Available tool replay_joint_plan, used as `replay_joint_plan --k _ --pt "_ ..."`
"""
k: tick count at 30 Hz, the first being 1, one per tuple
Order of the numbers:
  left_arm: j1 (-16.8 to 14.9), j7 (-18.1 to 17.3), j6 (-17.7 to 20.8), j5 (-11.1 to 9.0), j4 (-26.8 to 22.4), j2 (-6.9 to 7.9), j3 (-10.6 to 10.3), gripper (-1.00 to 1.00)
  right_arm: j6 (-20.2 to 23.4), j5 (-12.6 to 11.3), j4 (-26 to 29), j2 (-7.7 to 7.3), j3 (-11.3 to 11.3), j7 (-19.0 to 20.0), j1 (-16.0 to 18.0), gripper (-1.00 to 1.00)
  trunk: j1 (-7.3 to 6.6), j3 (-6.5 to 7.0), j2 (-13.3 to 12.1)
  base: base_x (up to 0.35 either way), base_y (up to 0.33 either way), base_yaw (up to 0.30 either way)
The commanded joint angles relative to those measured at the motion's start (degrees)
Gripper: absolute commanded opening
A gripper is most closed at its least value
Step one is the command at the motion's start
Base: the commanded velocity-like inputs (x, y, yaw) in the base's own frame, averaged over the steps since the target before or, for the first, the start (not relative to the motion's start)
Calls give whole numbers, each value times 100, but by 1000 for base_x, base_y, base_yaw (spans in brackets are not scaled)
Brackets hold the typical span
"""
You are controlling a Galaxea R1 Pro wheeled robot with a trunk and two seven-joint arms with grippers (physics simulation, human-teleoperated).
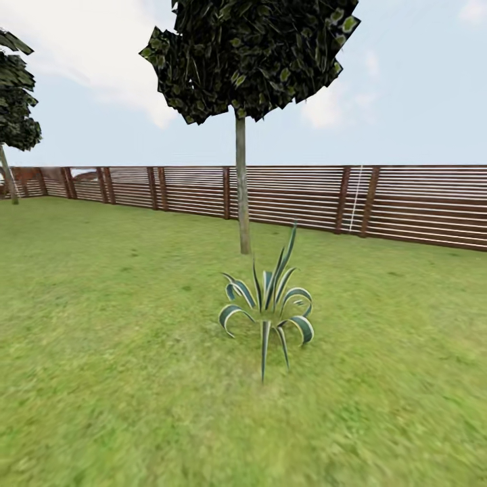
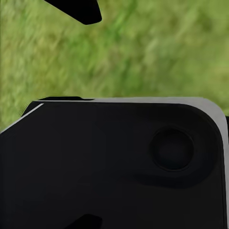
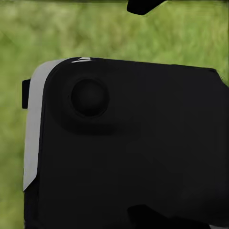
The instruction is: Take the three Easter eggs out of the wicker basket on the lawn in the garden, then place them on the lawn next to a single tree (choose any tree) so that all three eggs are next to the same tree and none are left in the basket.
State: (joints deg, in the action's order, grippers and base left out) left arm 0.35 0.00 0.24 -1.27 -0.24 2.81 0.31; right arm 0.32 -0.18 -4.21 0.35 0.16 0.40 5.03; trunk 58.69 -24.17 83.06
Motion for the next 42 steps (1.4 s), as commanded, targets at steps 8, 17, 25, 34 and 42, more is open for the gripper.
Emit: replay_joint_plan --k 8,17,25,34,42 --pt "0 0 3 -13 -3 0 4 100 3 0 -10 0 2 4 7 100 4 -4 2 335 0 255" --pt "0 0 3 -13 -3 0 4 100 3 0 -10 0 2 4 7 100 4 -4 2 335 0 255" --pt "0 0 3 -13 -3 0 4 100 3 12 -10 0 2 4 7 100 4 -4 2 335 0 255" --pt "0 5 3 -13 -3 0 4 100 3 26 -10 0 2 4 7 100 4 -4 2 335 0 255" --pt "0 0 3 -13 -3 0 -1 100 3 29 -10 -2 2 4 7 100 4 -4 2 335 0 255"
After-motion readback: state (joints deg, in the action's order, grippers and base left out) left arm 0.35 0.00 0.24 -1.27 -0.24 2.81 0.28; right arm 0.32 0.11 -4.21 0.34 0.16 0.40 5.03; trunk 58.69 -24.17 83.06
